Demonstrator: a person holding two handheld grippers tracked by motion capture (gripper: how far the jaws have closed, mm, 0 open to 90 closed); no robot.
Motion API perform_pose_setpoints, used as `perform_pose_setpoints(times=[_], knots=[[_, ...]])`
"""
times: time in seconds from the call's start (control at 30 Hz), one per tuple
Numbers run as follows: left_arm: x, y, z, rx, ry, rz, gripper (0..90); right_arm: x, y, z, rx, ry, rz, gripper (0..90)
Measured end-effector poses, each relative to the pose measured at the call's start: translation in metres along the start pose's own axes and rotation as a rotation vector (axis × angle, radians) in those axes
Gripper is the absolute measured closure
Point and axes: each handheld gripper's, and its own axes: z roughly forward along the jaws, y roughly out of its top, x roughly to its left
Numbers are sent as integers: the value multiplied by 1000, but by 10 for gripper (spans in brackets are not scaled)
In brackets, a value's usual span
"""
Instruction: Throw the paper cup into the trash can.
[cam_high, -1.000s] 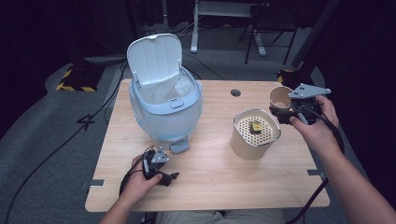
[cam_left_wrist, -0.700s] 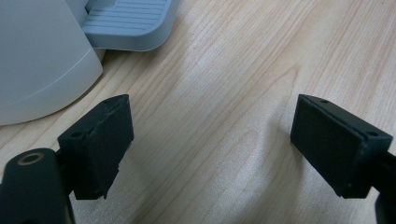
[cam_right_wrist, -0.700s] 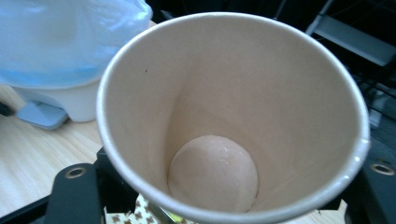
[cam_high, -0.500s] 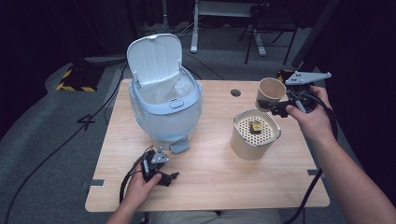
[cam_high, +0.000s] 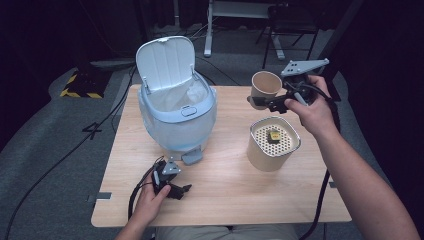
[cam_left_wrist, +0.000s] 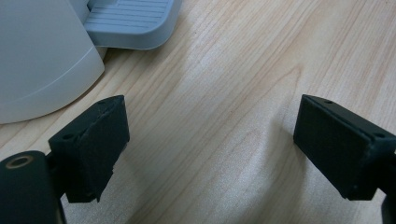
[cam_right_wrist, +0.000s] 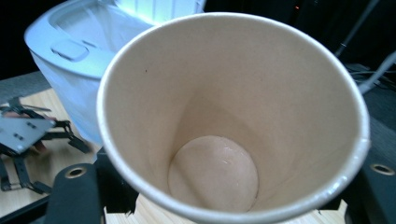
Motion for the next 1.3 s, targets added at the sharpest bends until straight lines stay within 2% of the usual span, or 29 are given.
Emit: perform_pose_setpoints(times=[0.13,0.4,0.57,0.73,1.07,1.3], knots=[[0,0,0,2,-3,-1,104,5,15,11,-5,17,-14,281],[1,1,1,2,-2,3,90,19,46,39,-52,45,-30,279],[2,1,2,5,-7,7,82,29,60,59,-78,56,-23,278],[2,2,2,4,-4,12,74,42,73,86,-96,102,-8,277],[3,2,2,8,-7,13,71,64,90,129,-115,146,12,275],[3,2,2,8,-6,14,71,75,94,152,-85,150,-2,274]])
